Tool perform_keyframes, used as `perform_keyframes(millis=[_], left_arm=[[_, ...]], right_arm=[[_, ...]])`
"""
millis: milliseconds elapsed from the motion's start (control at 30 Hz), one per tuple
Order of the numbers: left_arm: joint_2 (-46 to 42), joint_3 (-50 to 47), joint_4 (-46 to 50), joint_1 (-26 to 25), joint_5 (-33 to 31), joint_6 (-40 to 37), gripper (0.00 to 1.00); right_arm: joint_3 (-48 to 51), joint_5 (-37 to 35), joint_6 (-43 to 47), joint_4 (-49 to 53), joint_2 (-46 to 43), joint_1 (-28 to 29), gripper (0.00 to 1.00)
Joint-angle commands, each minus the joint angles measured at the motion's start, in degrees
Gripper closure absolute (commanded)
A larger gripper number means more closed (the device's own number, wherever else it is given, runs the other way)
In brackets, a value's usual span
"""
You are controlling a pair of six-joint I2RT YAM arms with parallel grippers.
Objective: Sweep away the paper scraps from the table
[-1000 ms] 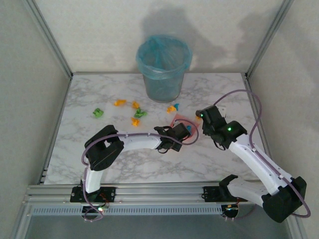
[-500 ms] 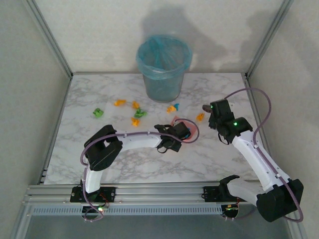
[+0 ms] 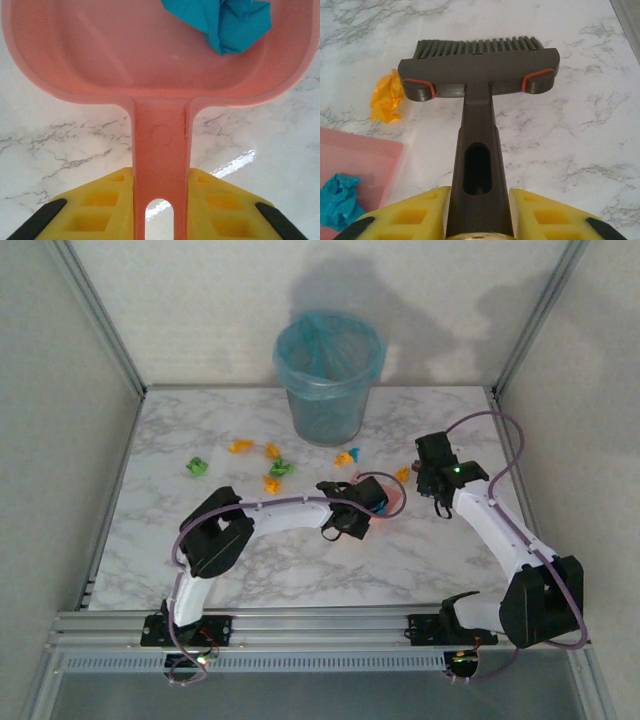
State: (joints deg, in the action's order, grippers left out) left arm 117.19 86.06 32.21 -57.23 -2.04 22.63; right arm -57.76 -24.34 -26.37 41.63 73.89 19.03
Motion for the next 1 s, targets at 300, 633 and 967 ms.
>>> perform_keyframes(millis=[300,633,967], left_arm=[[5.21,5.80,4.97,1.16,2.62,-1.19,1.00],[4.50,4.70,3.28,1.51,-1.09,0.28,1.00],[0.27,-4.35,-4.30,1.77,-2.56,-0.25,1.00]], right_arm=[[3.02,2.11,-0.12,2.58,-1.81,6.12,1.00],[5.73,0.36,-4.10,5.92,-7.47,15.70,1.00],[6.42,4.30,-6.06,6.37,-16.51,17.04,1.00]])
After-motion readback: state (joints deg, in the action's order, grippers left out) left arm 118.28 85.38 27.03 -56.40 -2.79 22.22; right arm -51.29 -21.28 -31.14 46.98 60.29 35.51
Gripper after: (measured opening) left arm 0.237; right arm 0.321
